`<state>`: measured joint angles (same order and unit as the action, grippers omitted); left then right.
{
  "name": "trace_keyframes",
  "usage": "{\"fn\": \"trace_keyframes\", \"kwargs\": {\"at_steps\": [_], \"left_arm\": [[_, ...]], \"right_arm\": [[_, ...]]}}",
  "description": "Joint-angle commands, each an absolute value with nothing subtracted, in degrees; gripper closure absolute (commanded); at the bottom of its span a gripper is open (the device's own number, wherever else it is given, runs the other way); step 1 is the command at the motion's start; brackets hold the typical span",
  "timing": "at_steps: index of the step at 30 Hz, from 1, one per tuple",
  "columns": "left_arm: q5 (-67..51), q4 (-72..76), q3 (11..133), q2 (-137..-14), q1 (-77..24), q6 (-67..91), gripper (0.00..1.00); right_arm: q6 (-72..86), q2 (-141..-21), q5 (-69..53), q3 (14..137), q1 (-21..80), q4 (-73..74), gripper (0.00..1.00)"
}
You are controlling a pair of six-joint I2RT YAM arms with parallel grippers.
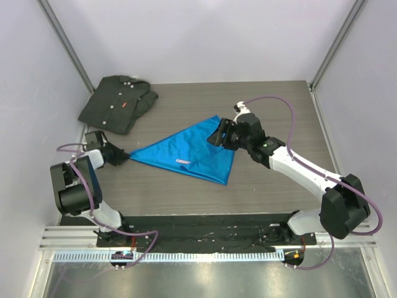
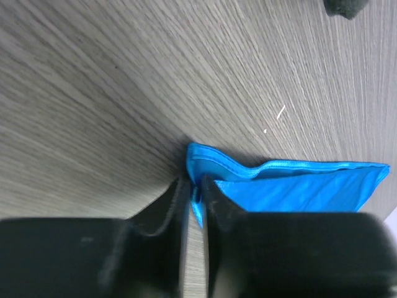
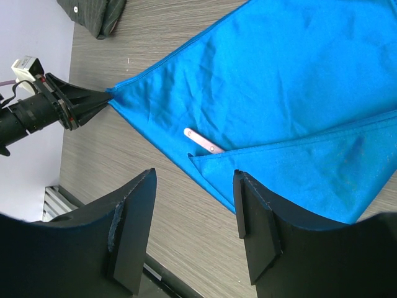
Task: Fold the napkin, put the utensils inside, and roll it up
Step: Fold the napkin
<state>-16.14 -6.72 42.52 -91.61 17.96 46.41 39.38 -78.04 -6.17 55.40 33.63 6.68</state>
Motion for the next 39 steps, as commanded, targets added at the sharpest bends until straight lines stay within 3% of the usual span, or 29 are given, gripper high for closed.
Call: {"fn": "trace_keyframes", "kwargs": {"at_steps": [1,3,12,19,39], "left_arm": [[-14.24,-7.21,43.24,-93.96,17.05,45.27,0.89],[-14.76,-7.21,43.42,-93.69,16.44,45.09,1.00],[-15.64,-6.86,44.56,-82.90,8.45,42.28,1.00],[-15.38,-3.79,45.00,-77.96,-5.16,46.93,1.00],[-9.58,10.54,53.96,-95.88,-36.64,53.79,1.00]], "right_arm": [[39.20,-76.46,-6.50,54.67,33.22,4.04,0.39],[38.94,-76.20,-6.68,54.14,33.13,4.13,0.39],[39.20,-74.71,-6.33,51.95,32.61,4.83,0.39],[39.37,-74.79,-6.15,51.59,32.61,5.36,0.39],[40.43,-69.70,-3.87,48.87,32.61,7.56,0.39]]}}
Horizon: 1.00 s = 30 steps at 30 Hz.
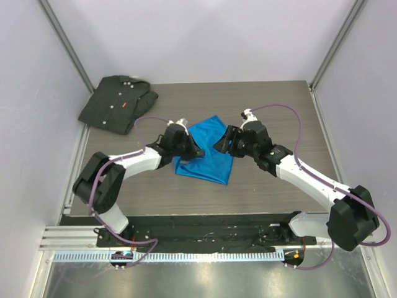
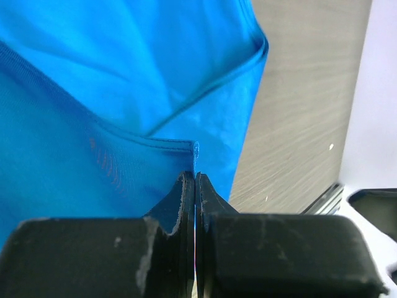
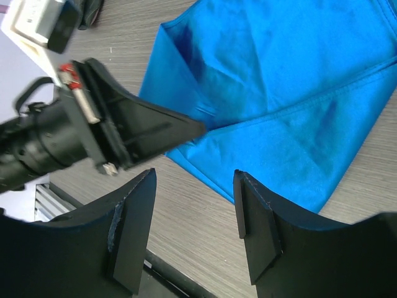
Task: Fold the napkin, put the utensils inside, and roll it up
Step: Fold the napkin
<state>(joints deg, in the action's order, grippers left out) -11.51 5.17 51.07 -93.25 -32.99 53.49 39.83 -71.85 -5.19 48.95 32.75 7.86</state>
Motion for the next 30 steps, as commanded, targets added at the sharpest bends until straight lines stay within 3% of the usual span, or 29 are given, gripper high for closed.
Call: {"fn": "trace_keyframes", "kwargs": {"at_steps": [1,30], "left_arm": [[-9.41,10.81,54.49,-96.67,-37.26,53.62,1.00],[-9.41,18.55,51.59,-104.86,-47.72,53.09,1.00]], "right_arm": [[40.43,-69.52,-3.87,48.95,32.61,7.65,0.39],[40.52,-70.05,-3.78,49.75,32.61,8.35,0.39]]}}
